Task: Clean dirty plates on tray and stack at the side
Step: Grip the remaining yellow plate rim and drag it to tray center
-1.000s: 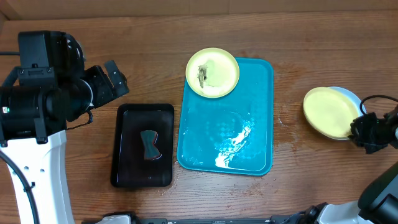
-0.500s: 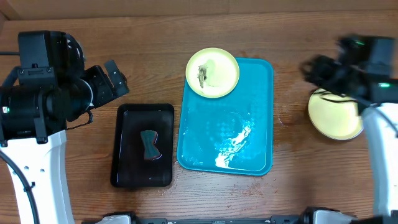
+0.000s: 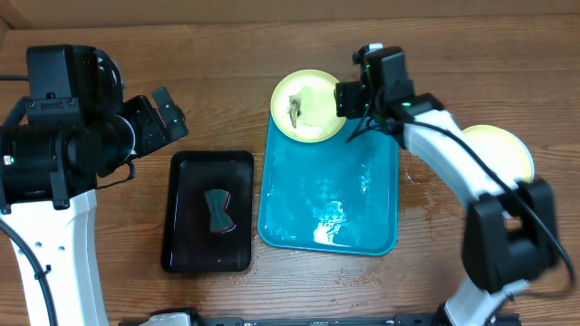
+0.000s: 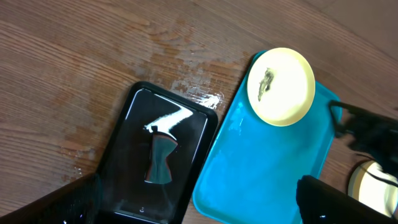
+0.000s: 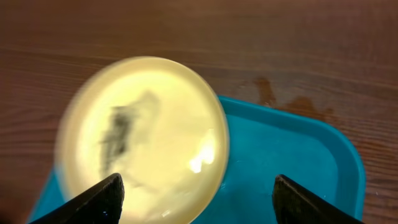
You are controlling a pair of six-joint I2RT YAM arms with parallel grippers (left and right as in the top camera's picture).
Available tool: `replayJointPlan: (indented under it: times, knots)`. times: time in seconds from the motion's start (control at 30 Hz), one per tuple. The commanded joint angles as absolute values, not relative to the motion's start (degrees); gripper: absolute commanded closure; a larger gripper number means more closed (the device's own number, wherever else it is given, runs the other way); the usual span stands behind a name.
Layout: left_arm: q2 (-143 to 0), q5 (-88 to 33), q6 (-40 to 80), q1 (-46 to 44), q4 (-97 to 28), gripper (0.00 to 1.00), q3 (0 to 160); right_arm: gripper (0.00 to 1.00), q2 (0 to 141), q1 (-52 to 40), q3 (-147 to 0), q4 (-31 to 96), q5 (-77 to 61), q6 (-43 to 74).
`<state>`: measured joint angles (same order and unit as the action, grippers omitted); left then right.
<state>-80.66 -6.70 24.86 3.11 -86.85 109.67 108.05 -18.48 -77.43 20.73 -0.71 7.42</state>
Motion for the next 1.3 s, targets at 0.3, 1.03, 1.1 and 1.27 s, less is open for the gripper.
replayJointPlan:
  times: [0.3, 1.03, 1.1, 1.27]
  knots:
    - [-80.2, -7.1, 24.2, 3.4, -86.7, 0.0, 110.8, 0.96, 118.9, -16.8, -77.2, 17.9, -2.7, 11.5]
    - [-80.2, -7.0, 24.2, 3.4, -86.8, 0.0, 110.8, 0.96, 103.1, -16.0, -77.3, 47.8, -9.7, 15.0]
    - [-80.2, -7.1, 24.2, 3.4, -86.8, 0.0, 110.8, 0.96, 103.1, -16.1, -77.2, 54.7, -9.7, 15.0]
    - [-80.2, -7.1, 24.2, 3.4, -86.8, 0.0, 110.8, 0.96, 103.1, -17.9, -73.8, 63.1, -9.5, 15.0]
